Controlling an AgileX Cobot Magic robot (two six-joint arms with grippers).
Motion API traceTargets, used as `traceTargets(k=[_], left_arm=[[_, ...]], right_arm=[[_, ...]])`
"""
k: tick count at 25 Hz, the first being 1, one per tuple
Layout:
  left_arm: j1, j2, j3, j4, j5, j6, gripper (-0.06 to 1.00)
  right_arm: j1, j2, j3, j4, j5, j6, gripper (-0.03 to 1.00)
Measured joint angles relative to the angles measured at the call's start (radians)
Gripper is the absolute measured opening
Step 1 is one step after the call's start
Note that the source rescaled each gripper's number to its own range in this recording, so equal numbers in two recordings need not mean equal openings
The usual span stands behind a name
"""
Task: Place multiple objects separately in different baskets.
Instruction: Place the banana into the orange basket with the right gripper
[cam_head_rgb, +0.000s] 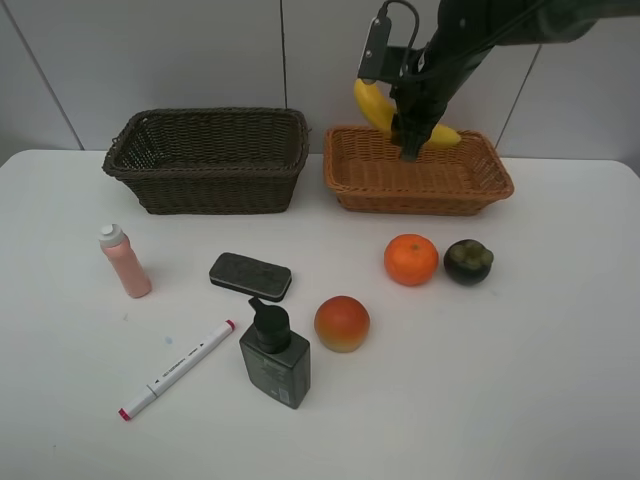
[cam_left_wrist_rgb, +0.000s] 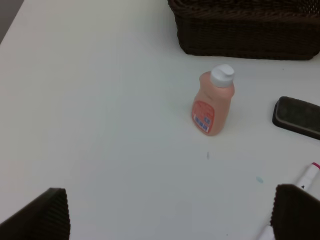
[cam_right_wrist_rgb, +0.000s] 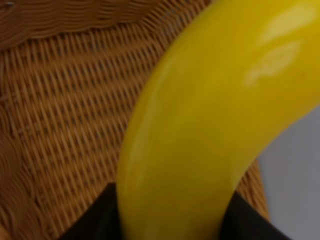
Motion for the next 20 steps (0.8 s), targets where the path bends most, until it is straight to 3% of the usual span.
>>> traceTargets(k=[20], left_arm=[[0.0, 0.0, 0.0, 0.0, 0.0, 0.0, 1.0]], right_arm=[[0.004, 0.102, -0.002, -0.009, -0.017, 0.003, 0.03]])
